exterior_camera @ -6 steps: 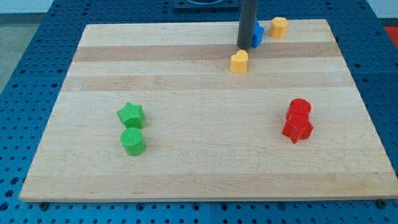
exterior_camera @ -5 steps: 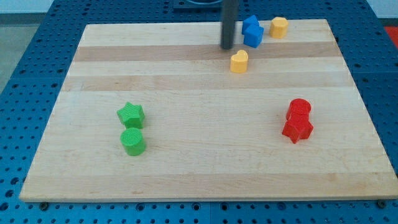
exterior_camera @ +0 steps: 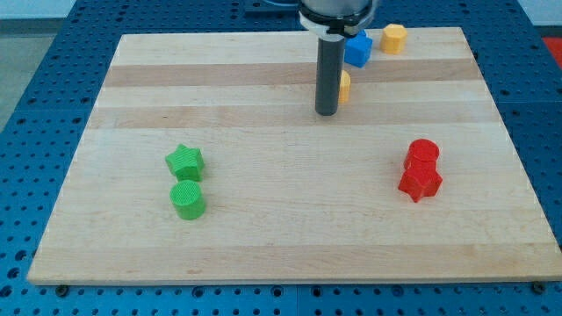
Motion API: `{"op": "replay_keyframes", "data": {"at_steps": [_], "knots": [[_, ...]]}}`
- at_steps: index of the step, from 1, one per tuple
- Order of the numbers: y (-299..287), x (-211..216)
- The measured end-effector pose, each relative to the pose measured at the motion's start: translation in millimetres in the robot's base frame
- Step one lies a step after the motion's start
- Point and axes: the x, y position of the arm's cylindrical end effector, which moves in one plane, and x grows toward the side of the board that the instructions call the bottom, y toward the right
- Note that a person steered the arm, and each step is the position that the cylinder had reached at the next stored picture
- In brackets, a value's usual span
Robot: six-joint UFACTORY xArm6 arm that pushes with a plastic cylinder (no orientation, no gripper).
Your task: Push the yellow heart to the blue cube
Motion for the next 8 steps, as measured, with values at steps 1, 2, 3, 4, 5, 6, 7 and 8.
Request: {"op": "replay_keyframes", "data": {"at_steps": [1, 2, 3, 4, 5, 6, 7, 8], "knots": [[0, -12], [-3, -14], [-3, -14], [6, -14], [25, -16], [29, -23], [3, -23], [0, -24]]}}
